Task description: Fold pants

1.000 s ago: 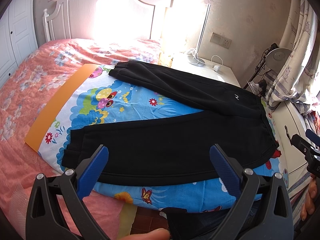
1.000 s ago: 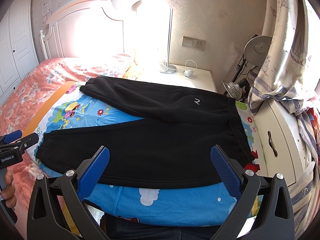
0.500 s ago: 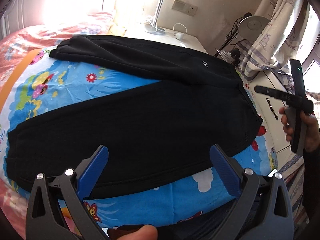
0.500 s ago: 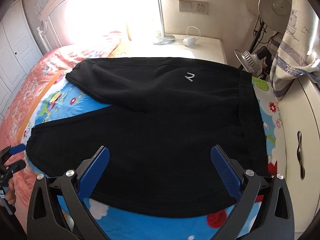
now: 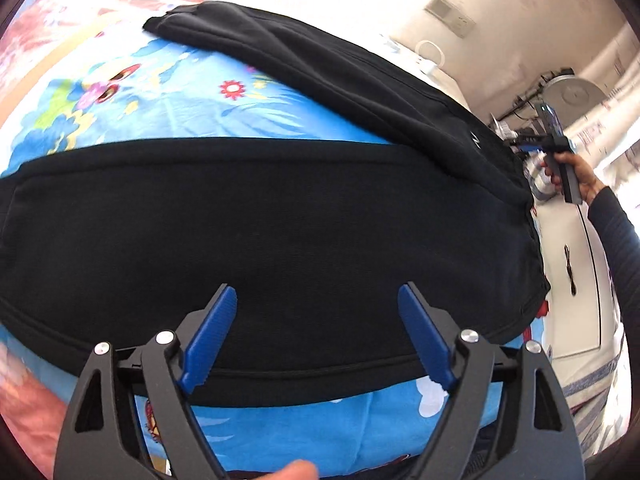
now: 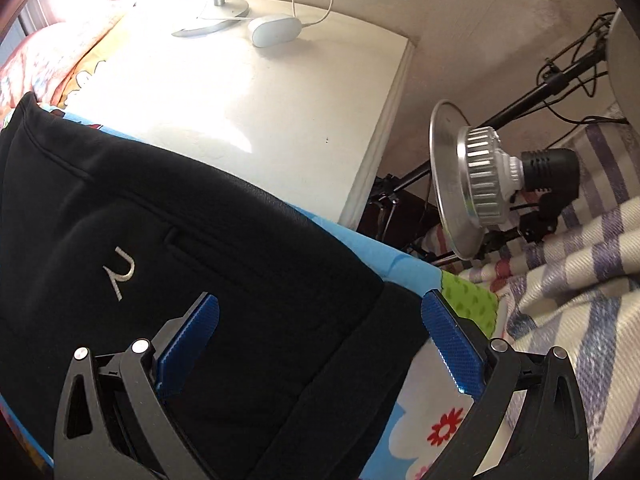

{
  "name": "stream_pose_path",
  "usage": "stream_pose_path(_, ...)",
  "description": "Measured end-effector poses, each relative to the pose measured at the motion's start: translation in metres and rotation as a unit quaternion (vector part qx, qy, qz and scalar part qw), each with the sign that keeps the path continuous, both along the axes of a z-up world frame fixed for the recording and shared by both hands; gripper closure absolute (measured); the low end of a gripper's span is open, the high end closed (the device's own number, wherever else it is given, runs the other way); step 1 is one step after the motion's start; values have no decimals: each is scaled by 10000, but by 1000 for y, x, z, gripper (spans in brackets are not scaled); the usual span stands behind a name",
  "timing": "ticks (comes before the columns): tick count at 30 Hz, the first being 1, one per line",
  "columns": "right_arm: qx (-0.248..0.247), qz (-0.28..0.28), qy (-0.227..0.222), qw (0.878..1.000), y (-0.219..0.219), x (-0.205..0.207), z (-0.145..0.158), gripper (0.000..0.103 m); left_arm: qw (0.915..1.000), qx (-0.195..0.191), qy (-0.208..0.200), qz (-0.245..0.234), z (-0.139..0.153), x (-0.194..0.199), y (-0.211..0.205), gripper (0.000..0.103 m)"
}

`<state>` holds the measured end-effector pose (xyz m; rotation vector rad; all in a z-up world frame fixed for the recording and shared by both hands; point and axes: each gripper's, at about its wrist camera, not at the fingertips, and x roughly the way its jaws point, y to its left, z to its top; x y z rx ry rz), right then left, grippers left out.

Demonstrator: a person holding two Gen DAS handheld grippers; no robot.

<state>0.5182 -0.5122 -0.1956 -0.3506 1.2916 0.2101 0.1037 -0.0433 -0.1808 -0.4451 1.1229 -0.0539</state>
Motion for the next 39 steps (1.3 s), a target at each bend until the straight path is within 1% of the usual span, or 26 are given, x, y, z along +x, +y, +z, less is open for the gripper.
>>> stream_pose_path(1, 11, 62, 121, 9999, 0, 6, -6, 8, 9998, -59, 70, 166, -1, -2, 10, 29)
stream_pose_path(3, 26, 165, 387, 9991, 1, 14, -22, 18, 9987, -102, 190, 458, -1, -4, 30, 30)
stream_pose_path(4, 200, 219, 515, 9982, 0, 15, -26, 26, 9982, -96, 202, 554, 2, -3, 37, 31)
stream_pose_path(6, 606, 334, 563, 9960, -1, 10, -21, 43, 9973, -82, 215, 691, 8, 4, 49, 32)
stream_pose_path(7, 682, 436, 480, 9956, 0, 8, -15, 56, 9973, -77, 196, 710, 12, 12, 54, 32)
stream_pose_path(8, 765, 527, 413, 9948, 0, 2, -8, 84, 9974, -80, 165, 696, 15, 22, 56, 32)
stream_pose_path(9, 750, 544, 291, 9953, 0, -5, 1, 95, 9978, -84, 115, 655, 16, 33, 59, 32)
stream_pose_path(12, 904, 782, -146, 9927, 2, -40, 33, 95, 9988, -170, -49, 452, 24, 79, 58, 32)
stream_pose_path(14, 963, 909, -592, 9894, 6, -75, 60, 95, 9987, -338, -181, 343, 28, 116, 53, 34)
stream_pose_path(16, 1189, 992, -1024, 9826, 14, -122, 89, 95, 9975, -602, -267, 271, 30, 156, 48, 37)
stream_pose_path(18, 1336, 1078, -1336, 9760, 21, -169, 105, 96, 9944, -970, -331, 252, 29, 195, 44, 39)
stream_pose_path(19, 1377, 1118, -1421, 9738, 25, -191, 107, 96, 9917, -1214, -331, 270, 27, 214, 45, 40)
stream_pose_path(21, 1520, 1140, -1443, 9711, 31, -230, 104, 96, 9851, -1664, -260, 360, 16, 254, 50, 44)
stream_pose_path(22, 1586, 1118, -1444, 9703, 34, -247, 100, 96, 9822, -1820, -158, 427, 8, 275, 53, 48)
stream_pose_path(24, 1649, 991, -1435, 9708, 38, -267, 91, 96, 9753, -2113, 70, 641, -9, 316, 61, 55)
stream_pose_path(27, 1652, 849, -1370, 9730, 41, -282, 78, 96, 9660, -2323, 398, 1061, -32, 364, 72, 57)
stream_pose_path(29, 1583, 858, -1344, 9744, 43, -291, 73, 96, 9594, -2474, 570, 1227, -43, 388, 74, 57)
stream_pose_path(30, 1582, 867, -1336, 9745, 44, -294, 73, 96, 9580, -2470, 682, 1288, -49, 397, 73, 57)
stream_pose_path(31, 1608, 869, -1330, 9741, 44, -296, 72, 96, 9576, -2435, 789, 1325, -54, 405, 71, 58)
stream_pose_path(32, 1605, 861, -1341, 9741, 43, -299, 73, 96, 9602, -2292, 895, 1319, -59, 410, 69, 70)
stream_pose_path(33, 1576, 829, -1373, 9744, 41, -302, 73, 96, 9638, -2010, 1014, 1429, -61, 407, 70, 92)
stream_pose_path(34, 1539, 775, -1405, 9750, 38, -304, 73, 97, 9609, -2054, 973, 1579, -58, 399, 72, 92)
stream_pose_path(35, 1506, 724, -1430, 9755, 34, -306, 73, 97, 9592, -2171, 773, 1639, -51, 386, 73, 92)
stream_pose_path(36, 1499, 680, -1437, 9758, 31, -309, 73, 97, 9622, -2134, 548, 1604, -38, 370, 73, 92)
stream_pose_path(37, 1502, 633, -1444, 9760, 26, -313, 72, 97, 9642, -2126, 316, 1553, -24, 351, 74, 92)
stream_pose_path(39, 1513, 507, -1411, 9771, 14, -322, 69, 97, 9607, -2329, -83, 1511, -2, 297, 80, 92)
